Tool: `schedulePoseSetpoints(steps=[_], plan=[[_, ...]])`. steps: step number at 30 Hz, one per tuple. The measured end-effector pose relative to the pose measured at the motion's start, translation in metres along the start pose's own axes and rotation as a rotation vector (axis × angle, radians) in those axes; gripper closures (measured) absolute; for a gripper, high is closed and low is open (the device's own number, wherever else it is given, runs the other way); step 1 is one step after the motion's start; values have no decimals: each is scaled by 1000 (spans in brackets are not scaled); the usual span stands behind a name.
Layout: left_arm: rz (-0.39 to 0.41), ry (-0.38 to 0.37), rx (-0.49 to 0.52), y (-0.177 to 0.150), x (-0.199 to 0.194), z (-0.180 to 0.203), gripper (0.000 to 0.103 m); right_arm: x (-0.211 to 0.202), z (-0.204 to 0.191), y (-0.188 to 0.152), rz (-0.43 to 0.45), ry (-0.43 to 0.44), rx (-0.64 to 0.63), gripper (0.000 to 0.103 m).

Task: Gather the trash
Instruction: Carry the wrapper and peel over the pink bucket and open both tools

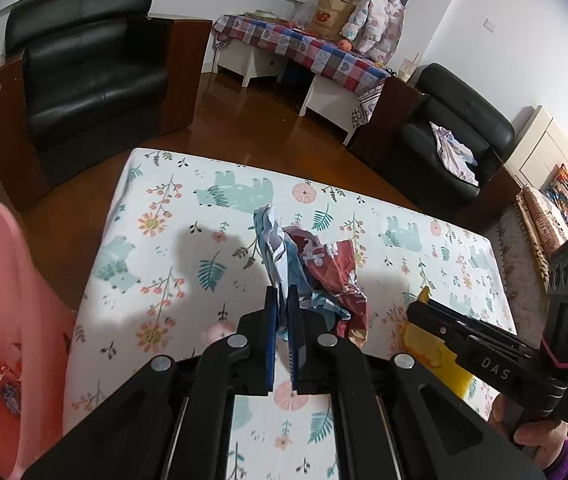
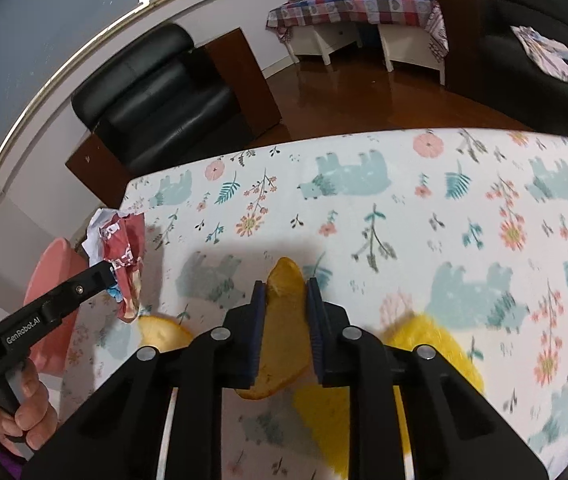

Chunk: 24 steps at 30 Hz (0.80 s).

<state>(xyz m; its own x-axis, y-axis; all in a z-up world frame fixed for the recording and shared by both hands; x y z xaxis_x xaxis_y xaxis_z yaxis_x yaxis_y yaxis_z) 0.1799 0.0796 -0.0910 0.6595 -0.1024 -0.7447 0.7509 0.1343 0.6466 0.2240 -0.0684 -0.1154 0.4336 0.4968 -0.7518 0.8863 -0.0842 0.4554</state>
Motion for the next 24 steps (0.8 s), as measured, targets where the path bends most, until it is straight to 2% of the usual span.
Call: schedulePoseSetpoints(steps=[7, 14, 21, 24], plan=[[28, -12, 16, -15, -35, 3, 99, -35, -5, -22, 40, 34, 38, 83], [41, -3, 31, -36, -66, 6, 99, -64, -23, -53, 49, 62, 23, 83], [56, 15, 36, -61, -95, 2, 99, -74, -52, -80, 27, 85, -29, 83], [70, 46, 40, -67, -108, -5, 99, -75, -68, -89, 18, 98, -55, 83]])
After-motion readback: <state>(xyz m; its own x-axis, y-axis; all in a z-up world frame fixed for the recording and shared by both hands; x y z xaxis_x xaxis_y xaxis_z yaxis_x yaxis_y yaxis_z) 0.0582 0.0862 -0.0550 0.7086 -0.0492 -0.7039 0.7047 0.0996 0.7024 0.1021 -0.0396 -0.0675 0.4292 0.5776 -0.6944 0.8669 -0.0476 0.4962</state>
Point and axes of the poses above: each gripper's, at about its wrist camera, not at the fingertips, and x roughly the way its jaws point, z to its right, y to its top, the point moved 7 cm from there along x, roughly the way its jaws point, and after that the axes turned 12 degrees about x, right-handed, at the moved point
